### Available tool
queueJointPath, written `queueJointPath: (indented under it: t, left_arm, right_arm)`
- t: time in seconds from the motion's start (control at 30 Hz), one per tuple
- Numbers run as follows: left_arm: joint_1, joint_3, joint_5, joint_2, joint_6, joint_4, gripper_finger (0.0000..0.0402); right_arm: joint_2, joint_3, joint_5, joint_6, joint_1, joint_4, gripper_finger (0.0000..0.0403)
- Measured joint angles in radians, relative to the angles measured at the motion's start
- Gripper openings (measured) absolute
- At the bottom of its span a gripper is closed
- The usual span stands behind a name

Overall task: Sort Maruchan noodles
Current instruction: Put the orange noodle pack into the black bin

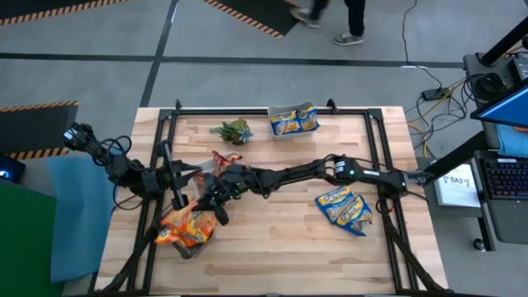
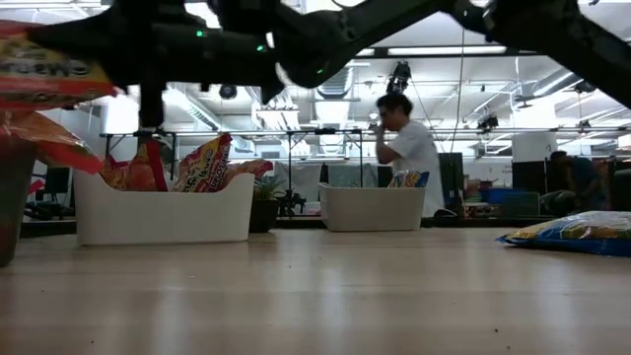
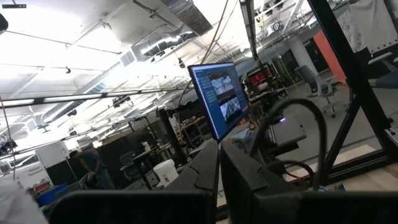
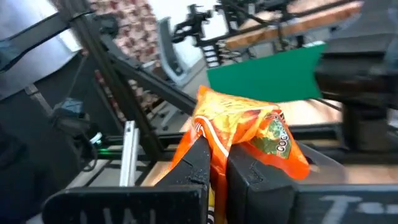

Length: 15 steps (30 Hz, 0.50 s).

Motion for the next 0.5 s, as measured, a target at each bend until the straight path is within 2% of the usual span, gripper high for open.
queueJointPath:
  t: [0.1,0.23,0.37,0.5]
  left_arm:
    - [0.0,0.0,0.0,0.001,0.0,-0.001,0.0]
    - [0.0,0.0,-0.023,0.003,0.001,-0.007,0.0]
    - [0.0,0.0,-0.085,0.002,0.002,-0.011,0.0]
    - [0.0,0.0,-0.098,0.002,0.001,-0.013,0.0]
  right_arm:
    - [0.069,0.102,-0.05,-0.009,0.005,-0.007,0.0009]
    - [0.137,0.202,-0.052,-0.009,0.005,-0.012,0.0009]
    - [0.176,0.253,-0.05,-0.009,0.005,-0.031,0.001]
    - [0.182,0.262,-0.052,-0.036,0.004,-0.062,0.0031]
